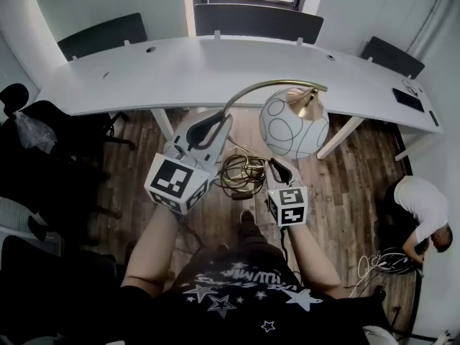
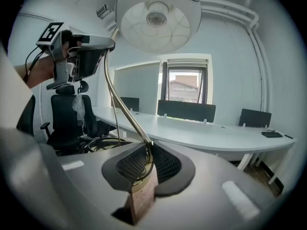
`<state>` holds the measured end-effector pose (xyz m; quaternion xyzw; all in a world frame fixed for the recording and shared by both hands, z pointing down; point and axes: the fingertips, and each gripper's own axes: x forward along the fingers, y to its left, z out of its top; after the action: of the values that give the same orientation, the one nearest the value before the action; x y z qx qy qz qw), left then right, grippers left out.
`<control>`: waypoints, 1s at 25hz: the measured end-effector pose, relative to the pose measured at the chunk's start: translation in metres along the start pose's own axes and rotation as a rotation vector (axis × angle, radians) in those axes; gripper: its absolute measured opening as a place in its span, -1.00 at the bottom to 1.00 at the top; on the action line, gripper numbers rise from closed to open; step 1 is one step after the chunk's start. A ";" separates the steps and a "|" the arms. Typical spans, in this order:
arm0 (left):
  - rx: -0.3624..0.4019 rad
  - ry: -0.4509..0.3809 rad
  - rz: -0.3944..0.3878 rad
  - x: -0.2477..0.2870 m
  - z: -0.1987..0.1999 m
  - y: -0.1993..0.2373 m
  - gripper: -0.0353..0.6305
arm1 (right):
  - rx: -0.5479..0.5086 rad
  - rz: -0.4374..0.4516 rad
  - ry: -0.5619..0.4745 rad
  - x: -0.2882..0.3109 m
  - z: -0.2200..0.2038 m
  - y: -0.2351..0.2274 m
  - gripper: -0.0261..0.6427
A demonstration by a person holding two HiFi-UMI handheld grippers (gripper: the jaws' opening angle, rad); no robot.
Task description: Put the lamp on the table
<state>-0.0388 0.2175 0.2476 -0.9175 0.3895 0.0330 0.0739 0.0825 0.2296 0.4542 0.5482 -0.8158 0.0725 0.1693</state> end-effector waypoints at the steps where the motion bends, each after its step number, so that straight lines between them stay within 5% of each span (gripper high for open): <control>1: -0.001 0.000 -0.003 -0.001 0.000 -0.002 -0.77 | 0.003 -0.002 0.002 -0.002 -0.001 0.001 -0.79; 25: -0.002 0.002 -0.015 0.001 0.000 0.002 -0.77 | 0.026 0.024 0.029 0.005 -0.002 0.004 -0.79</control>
<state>-0.0393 0.2155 0.2473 -0.9204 0.3827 0.0322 0.0728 0.0774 0.2273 0.4582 0.5393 -0.8188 0.0934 0.1731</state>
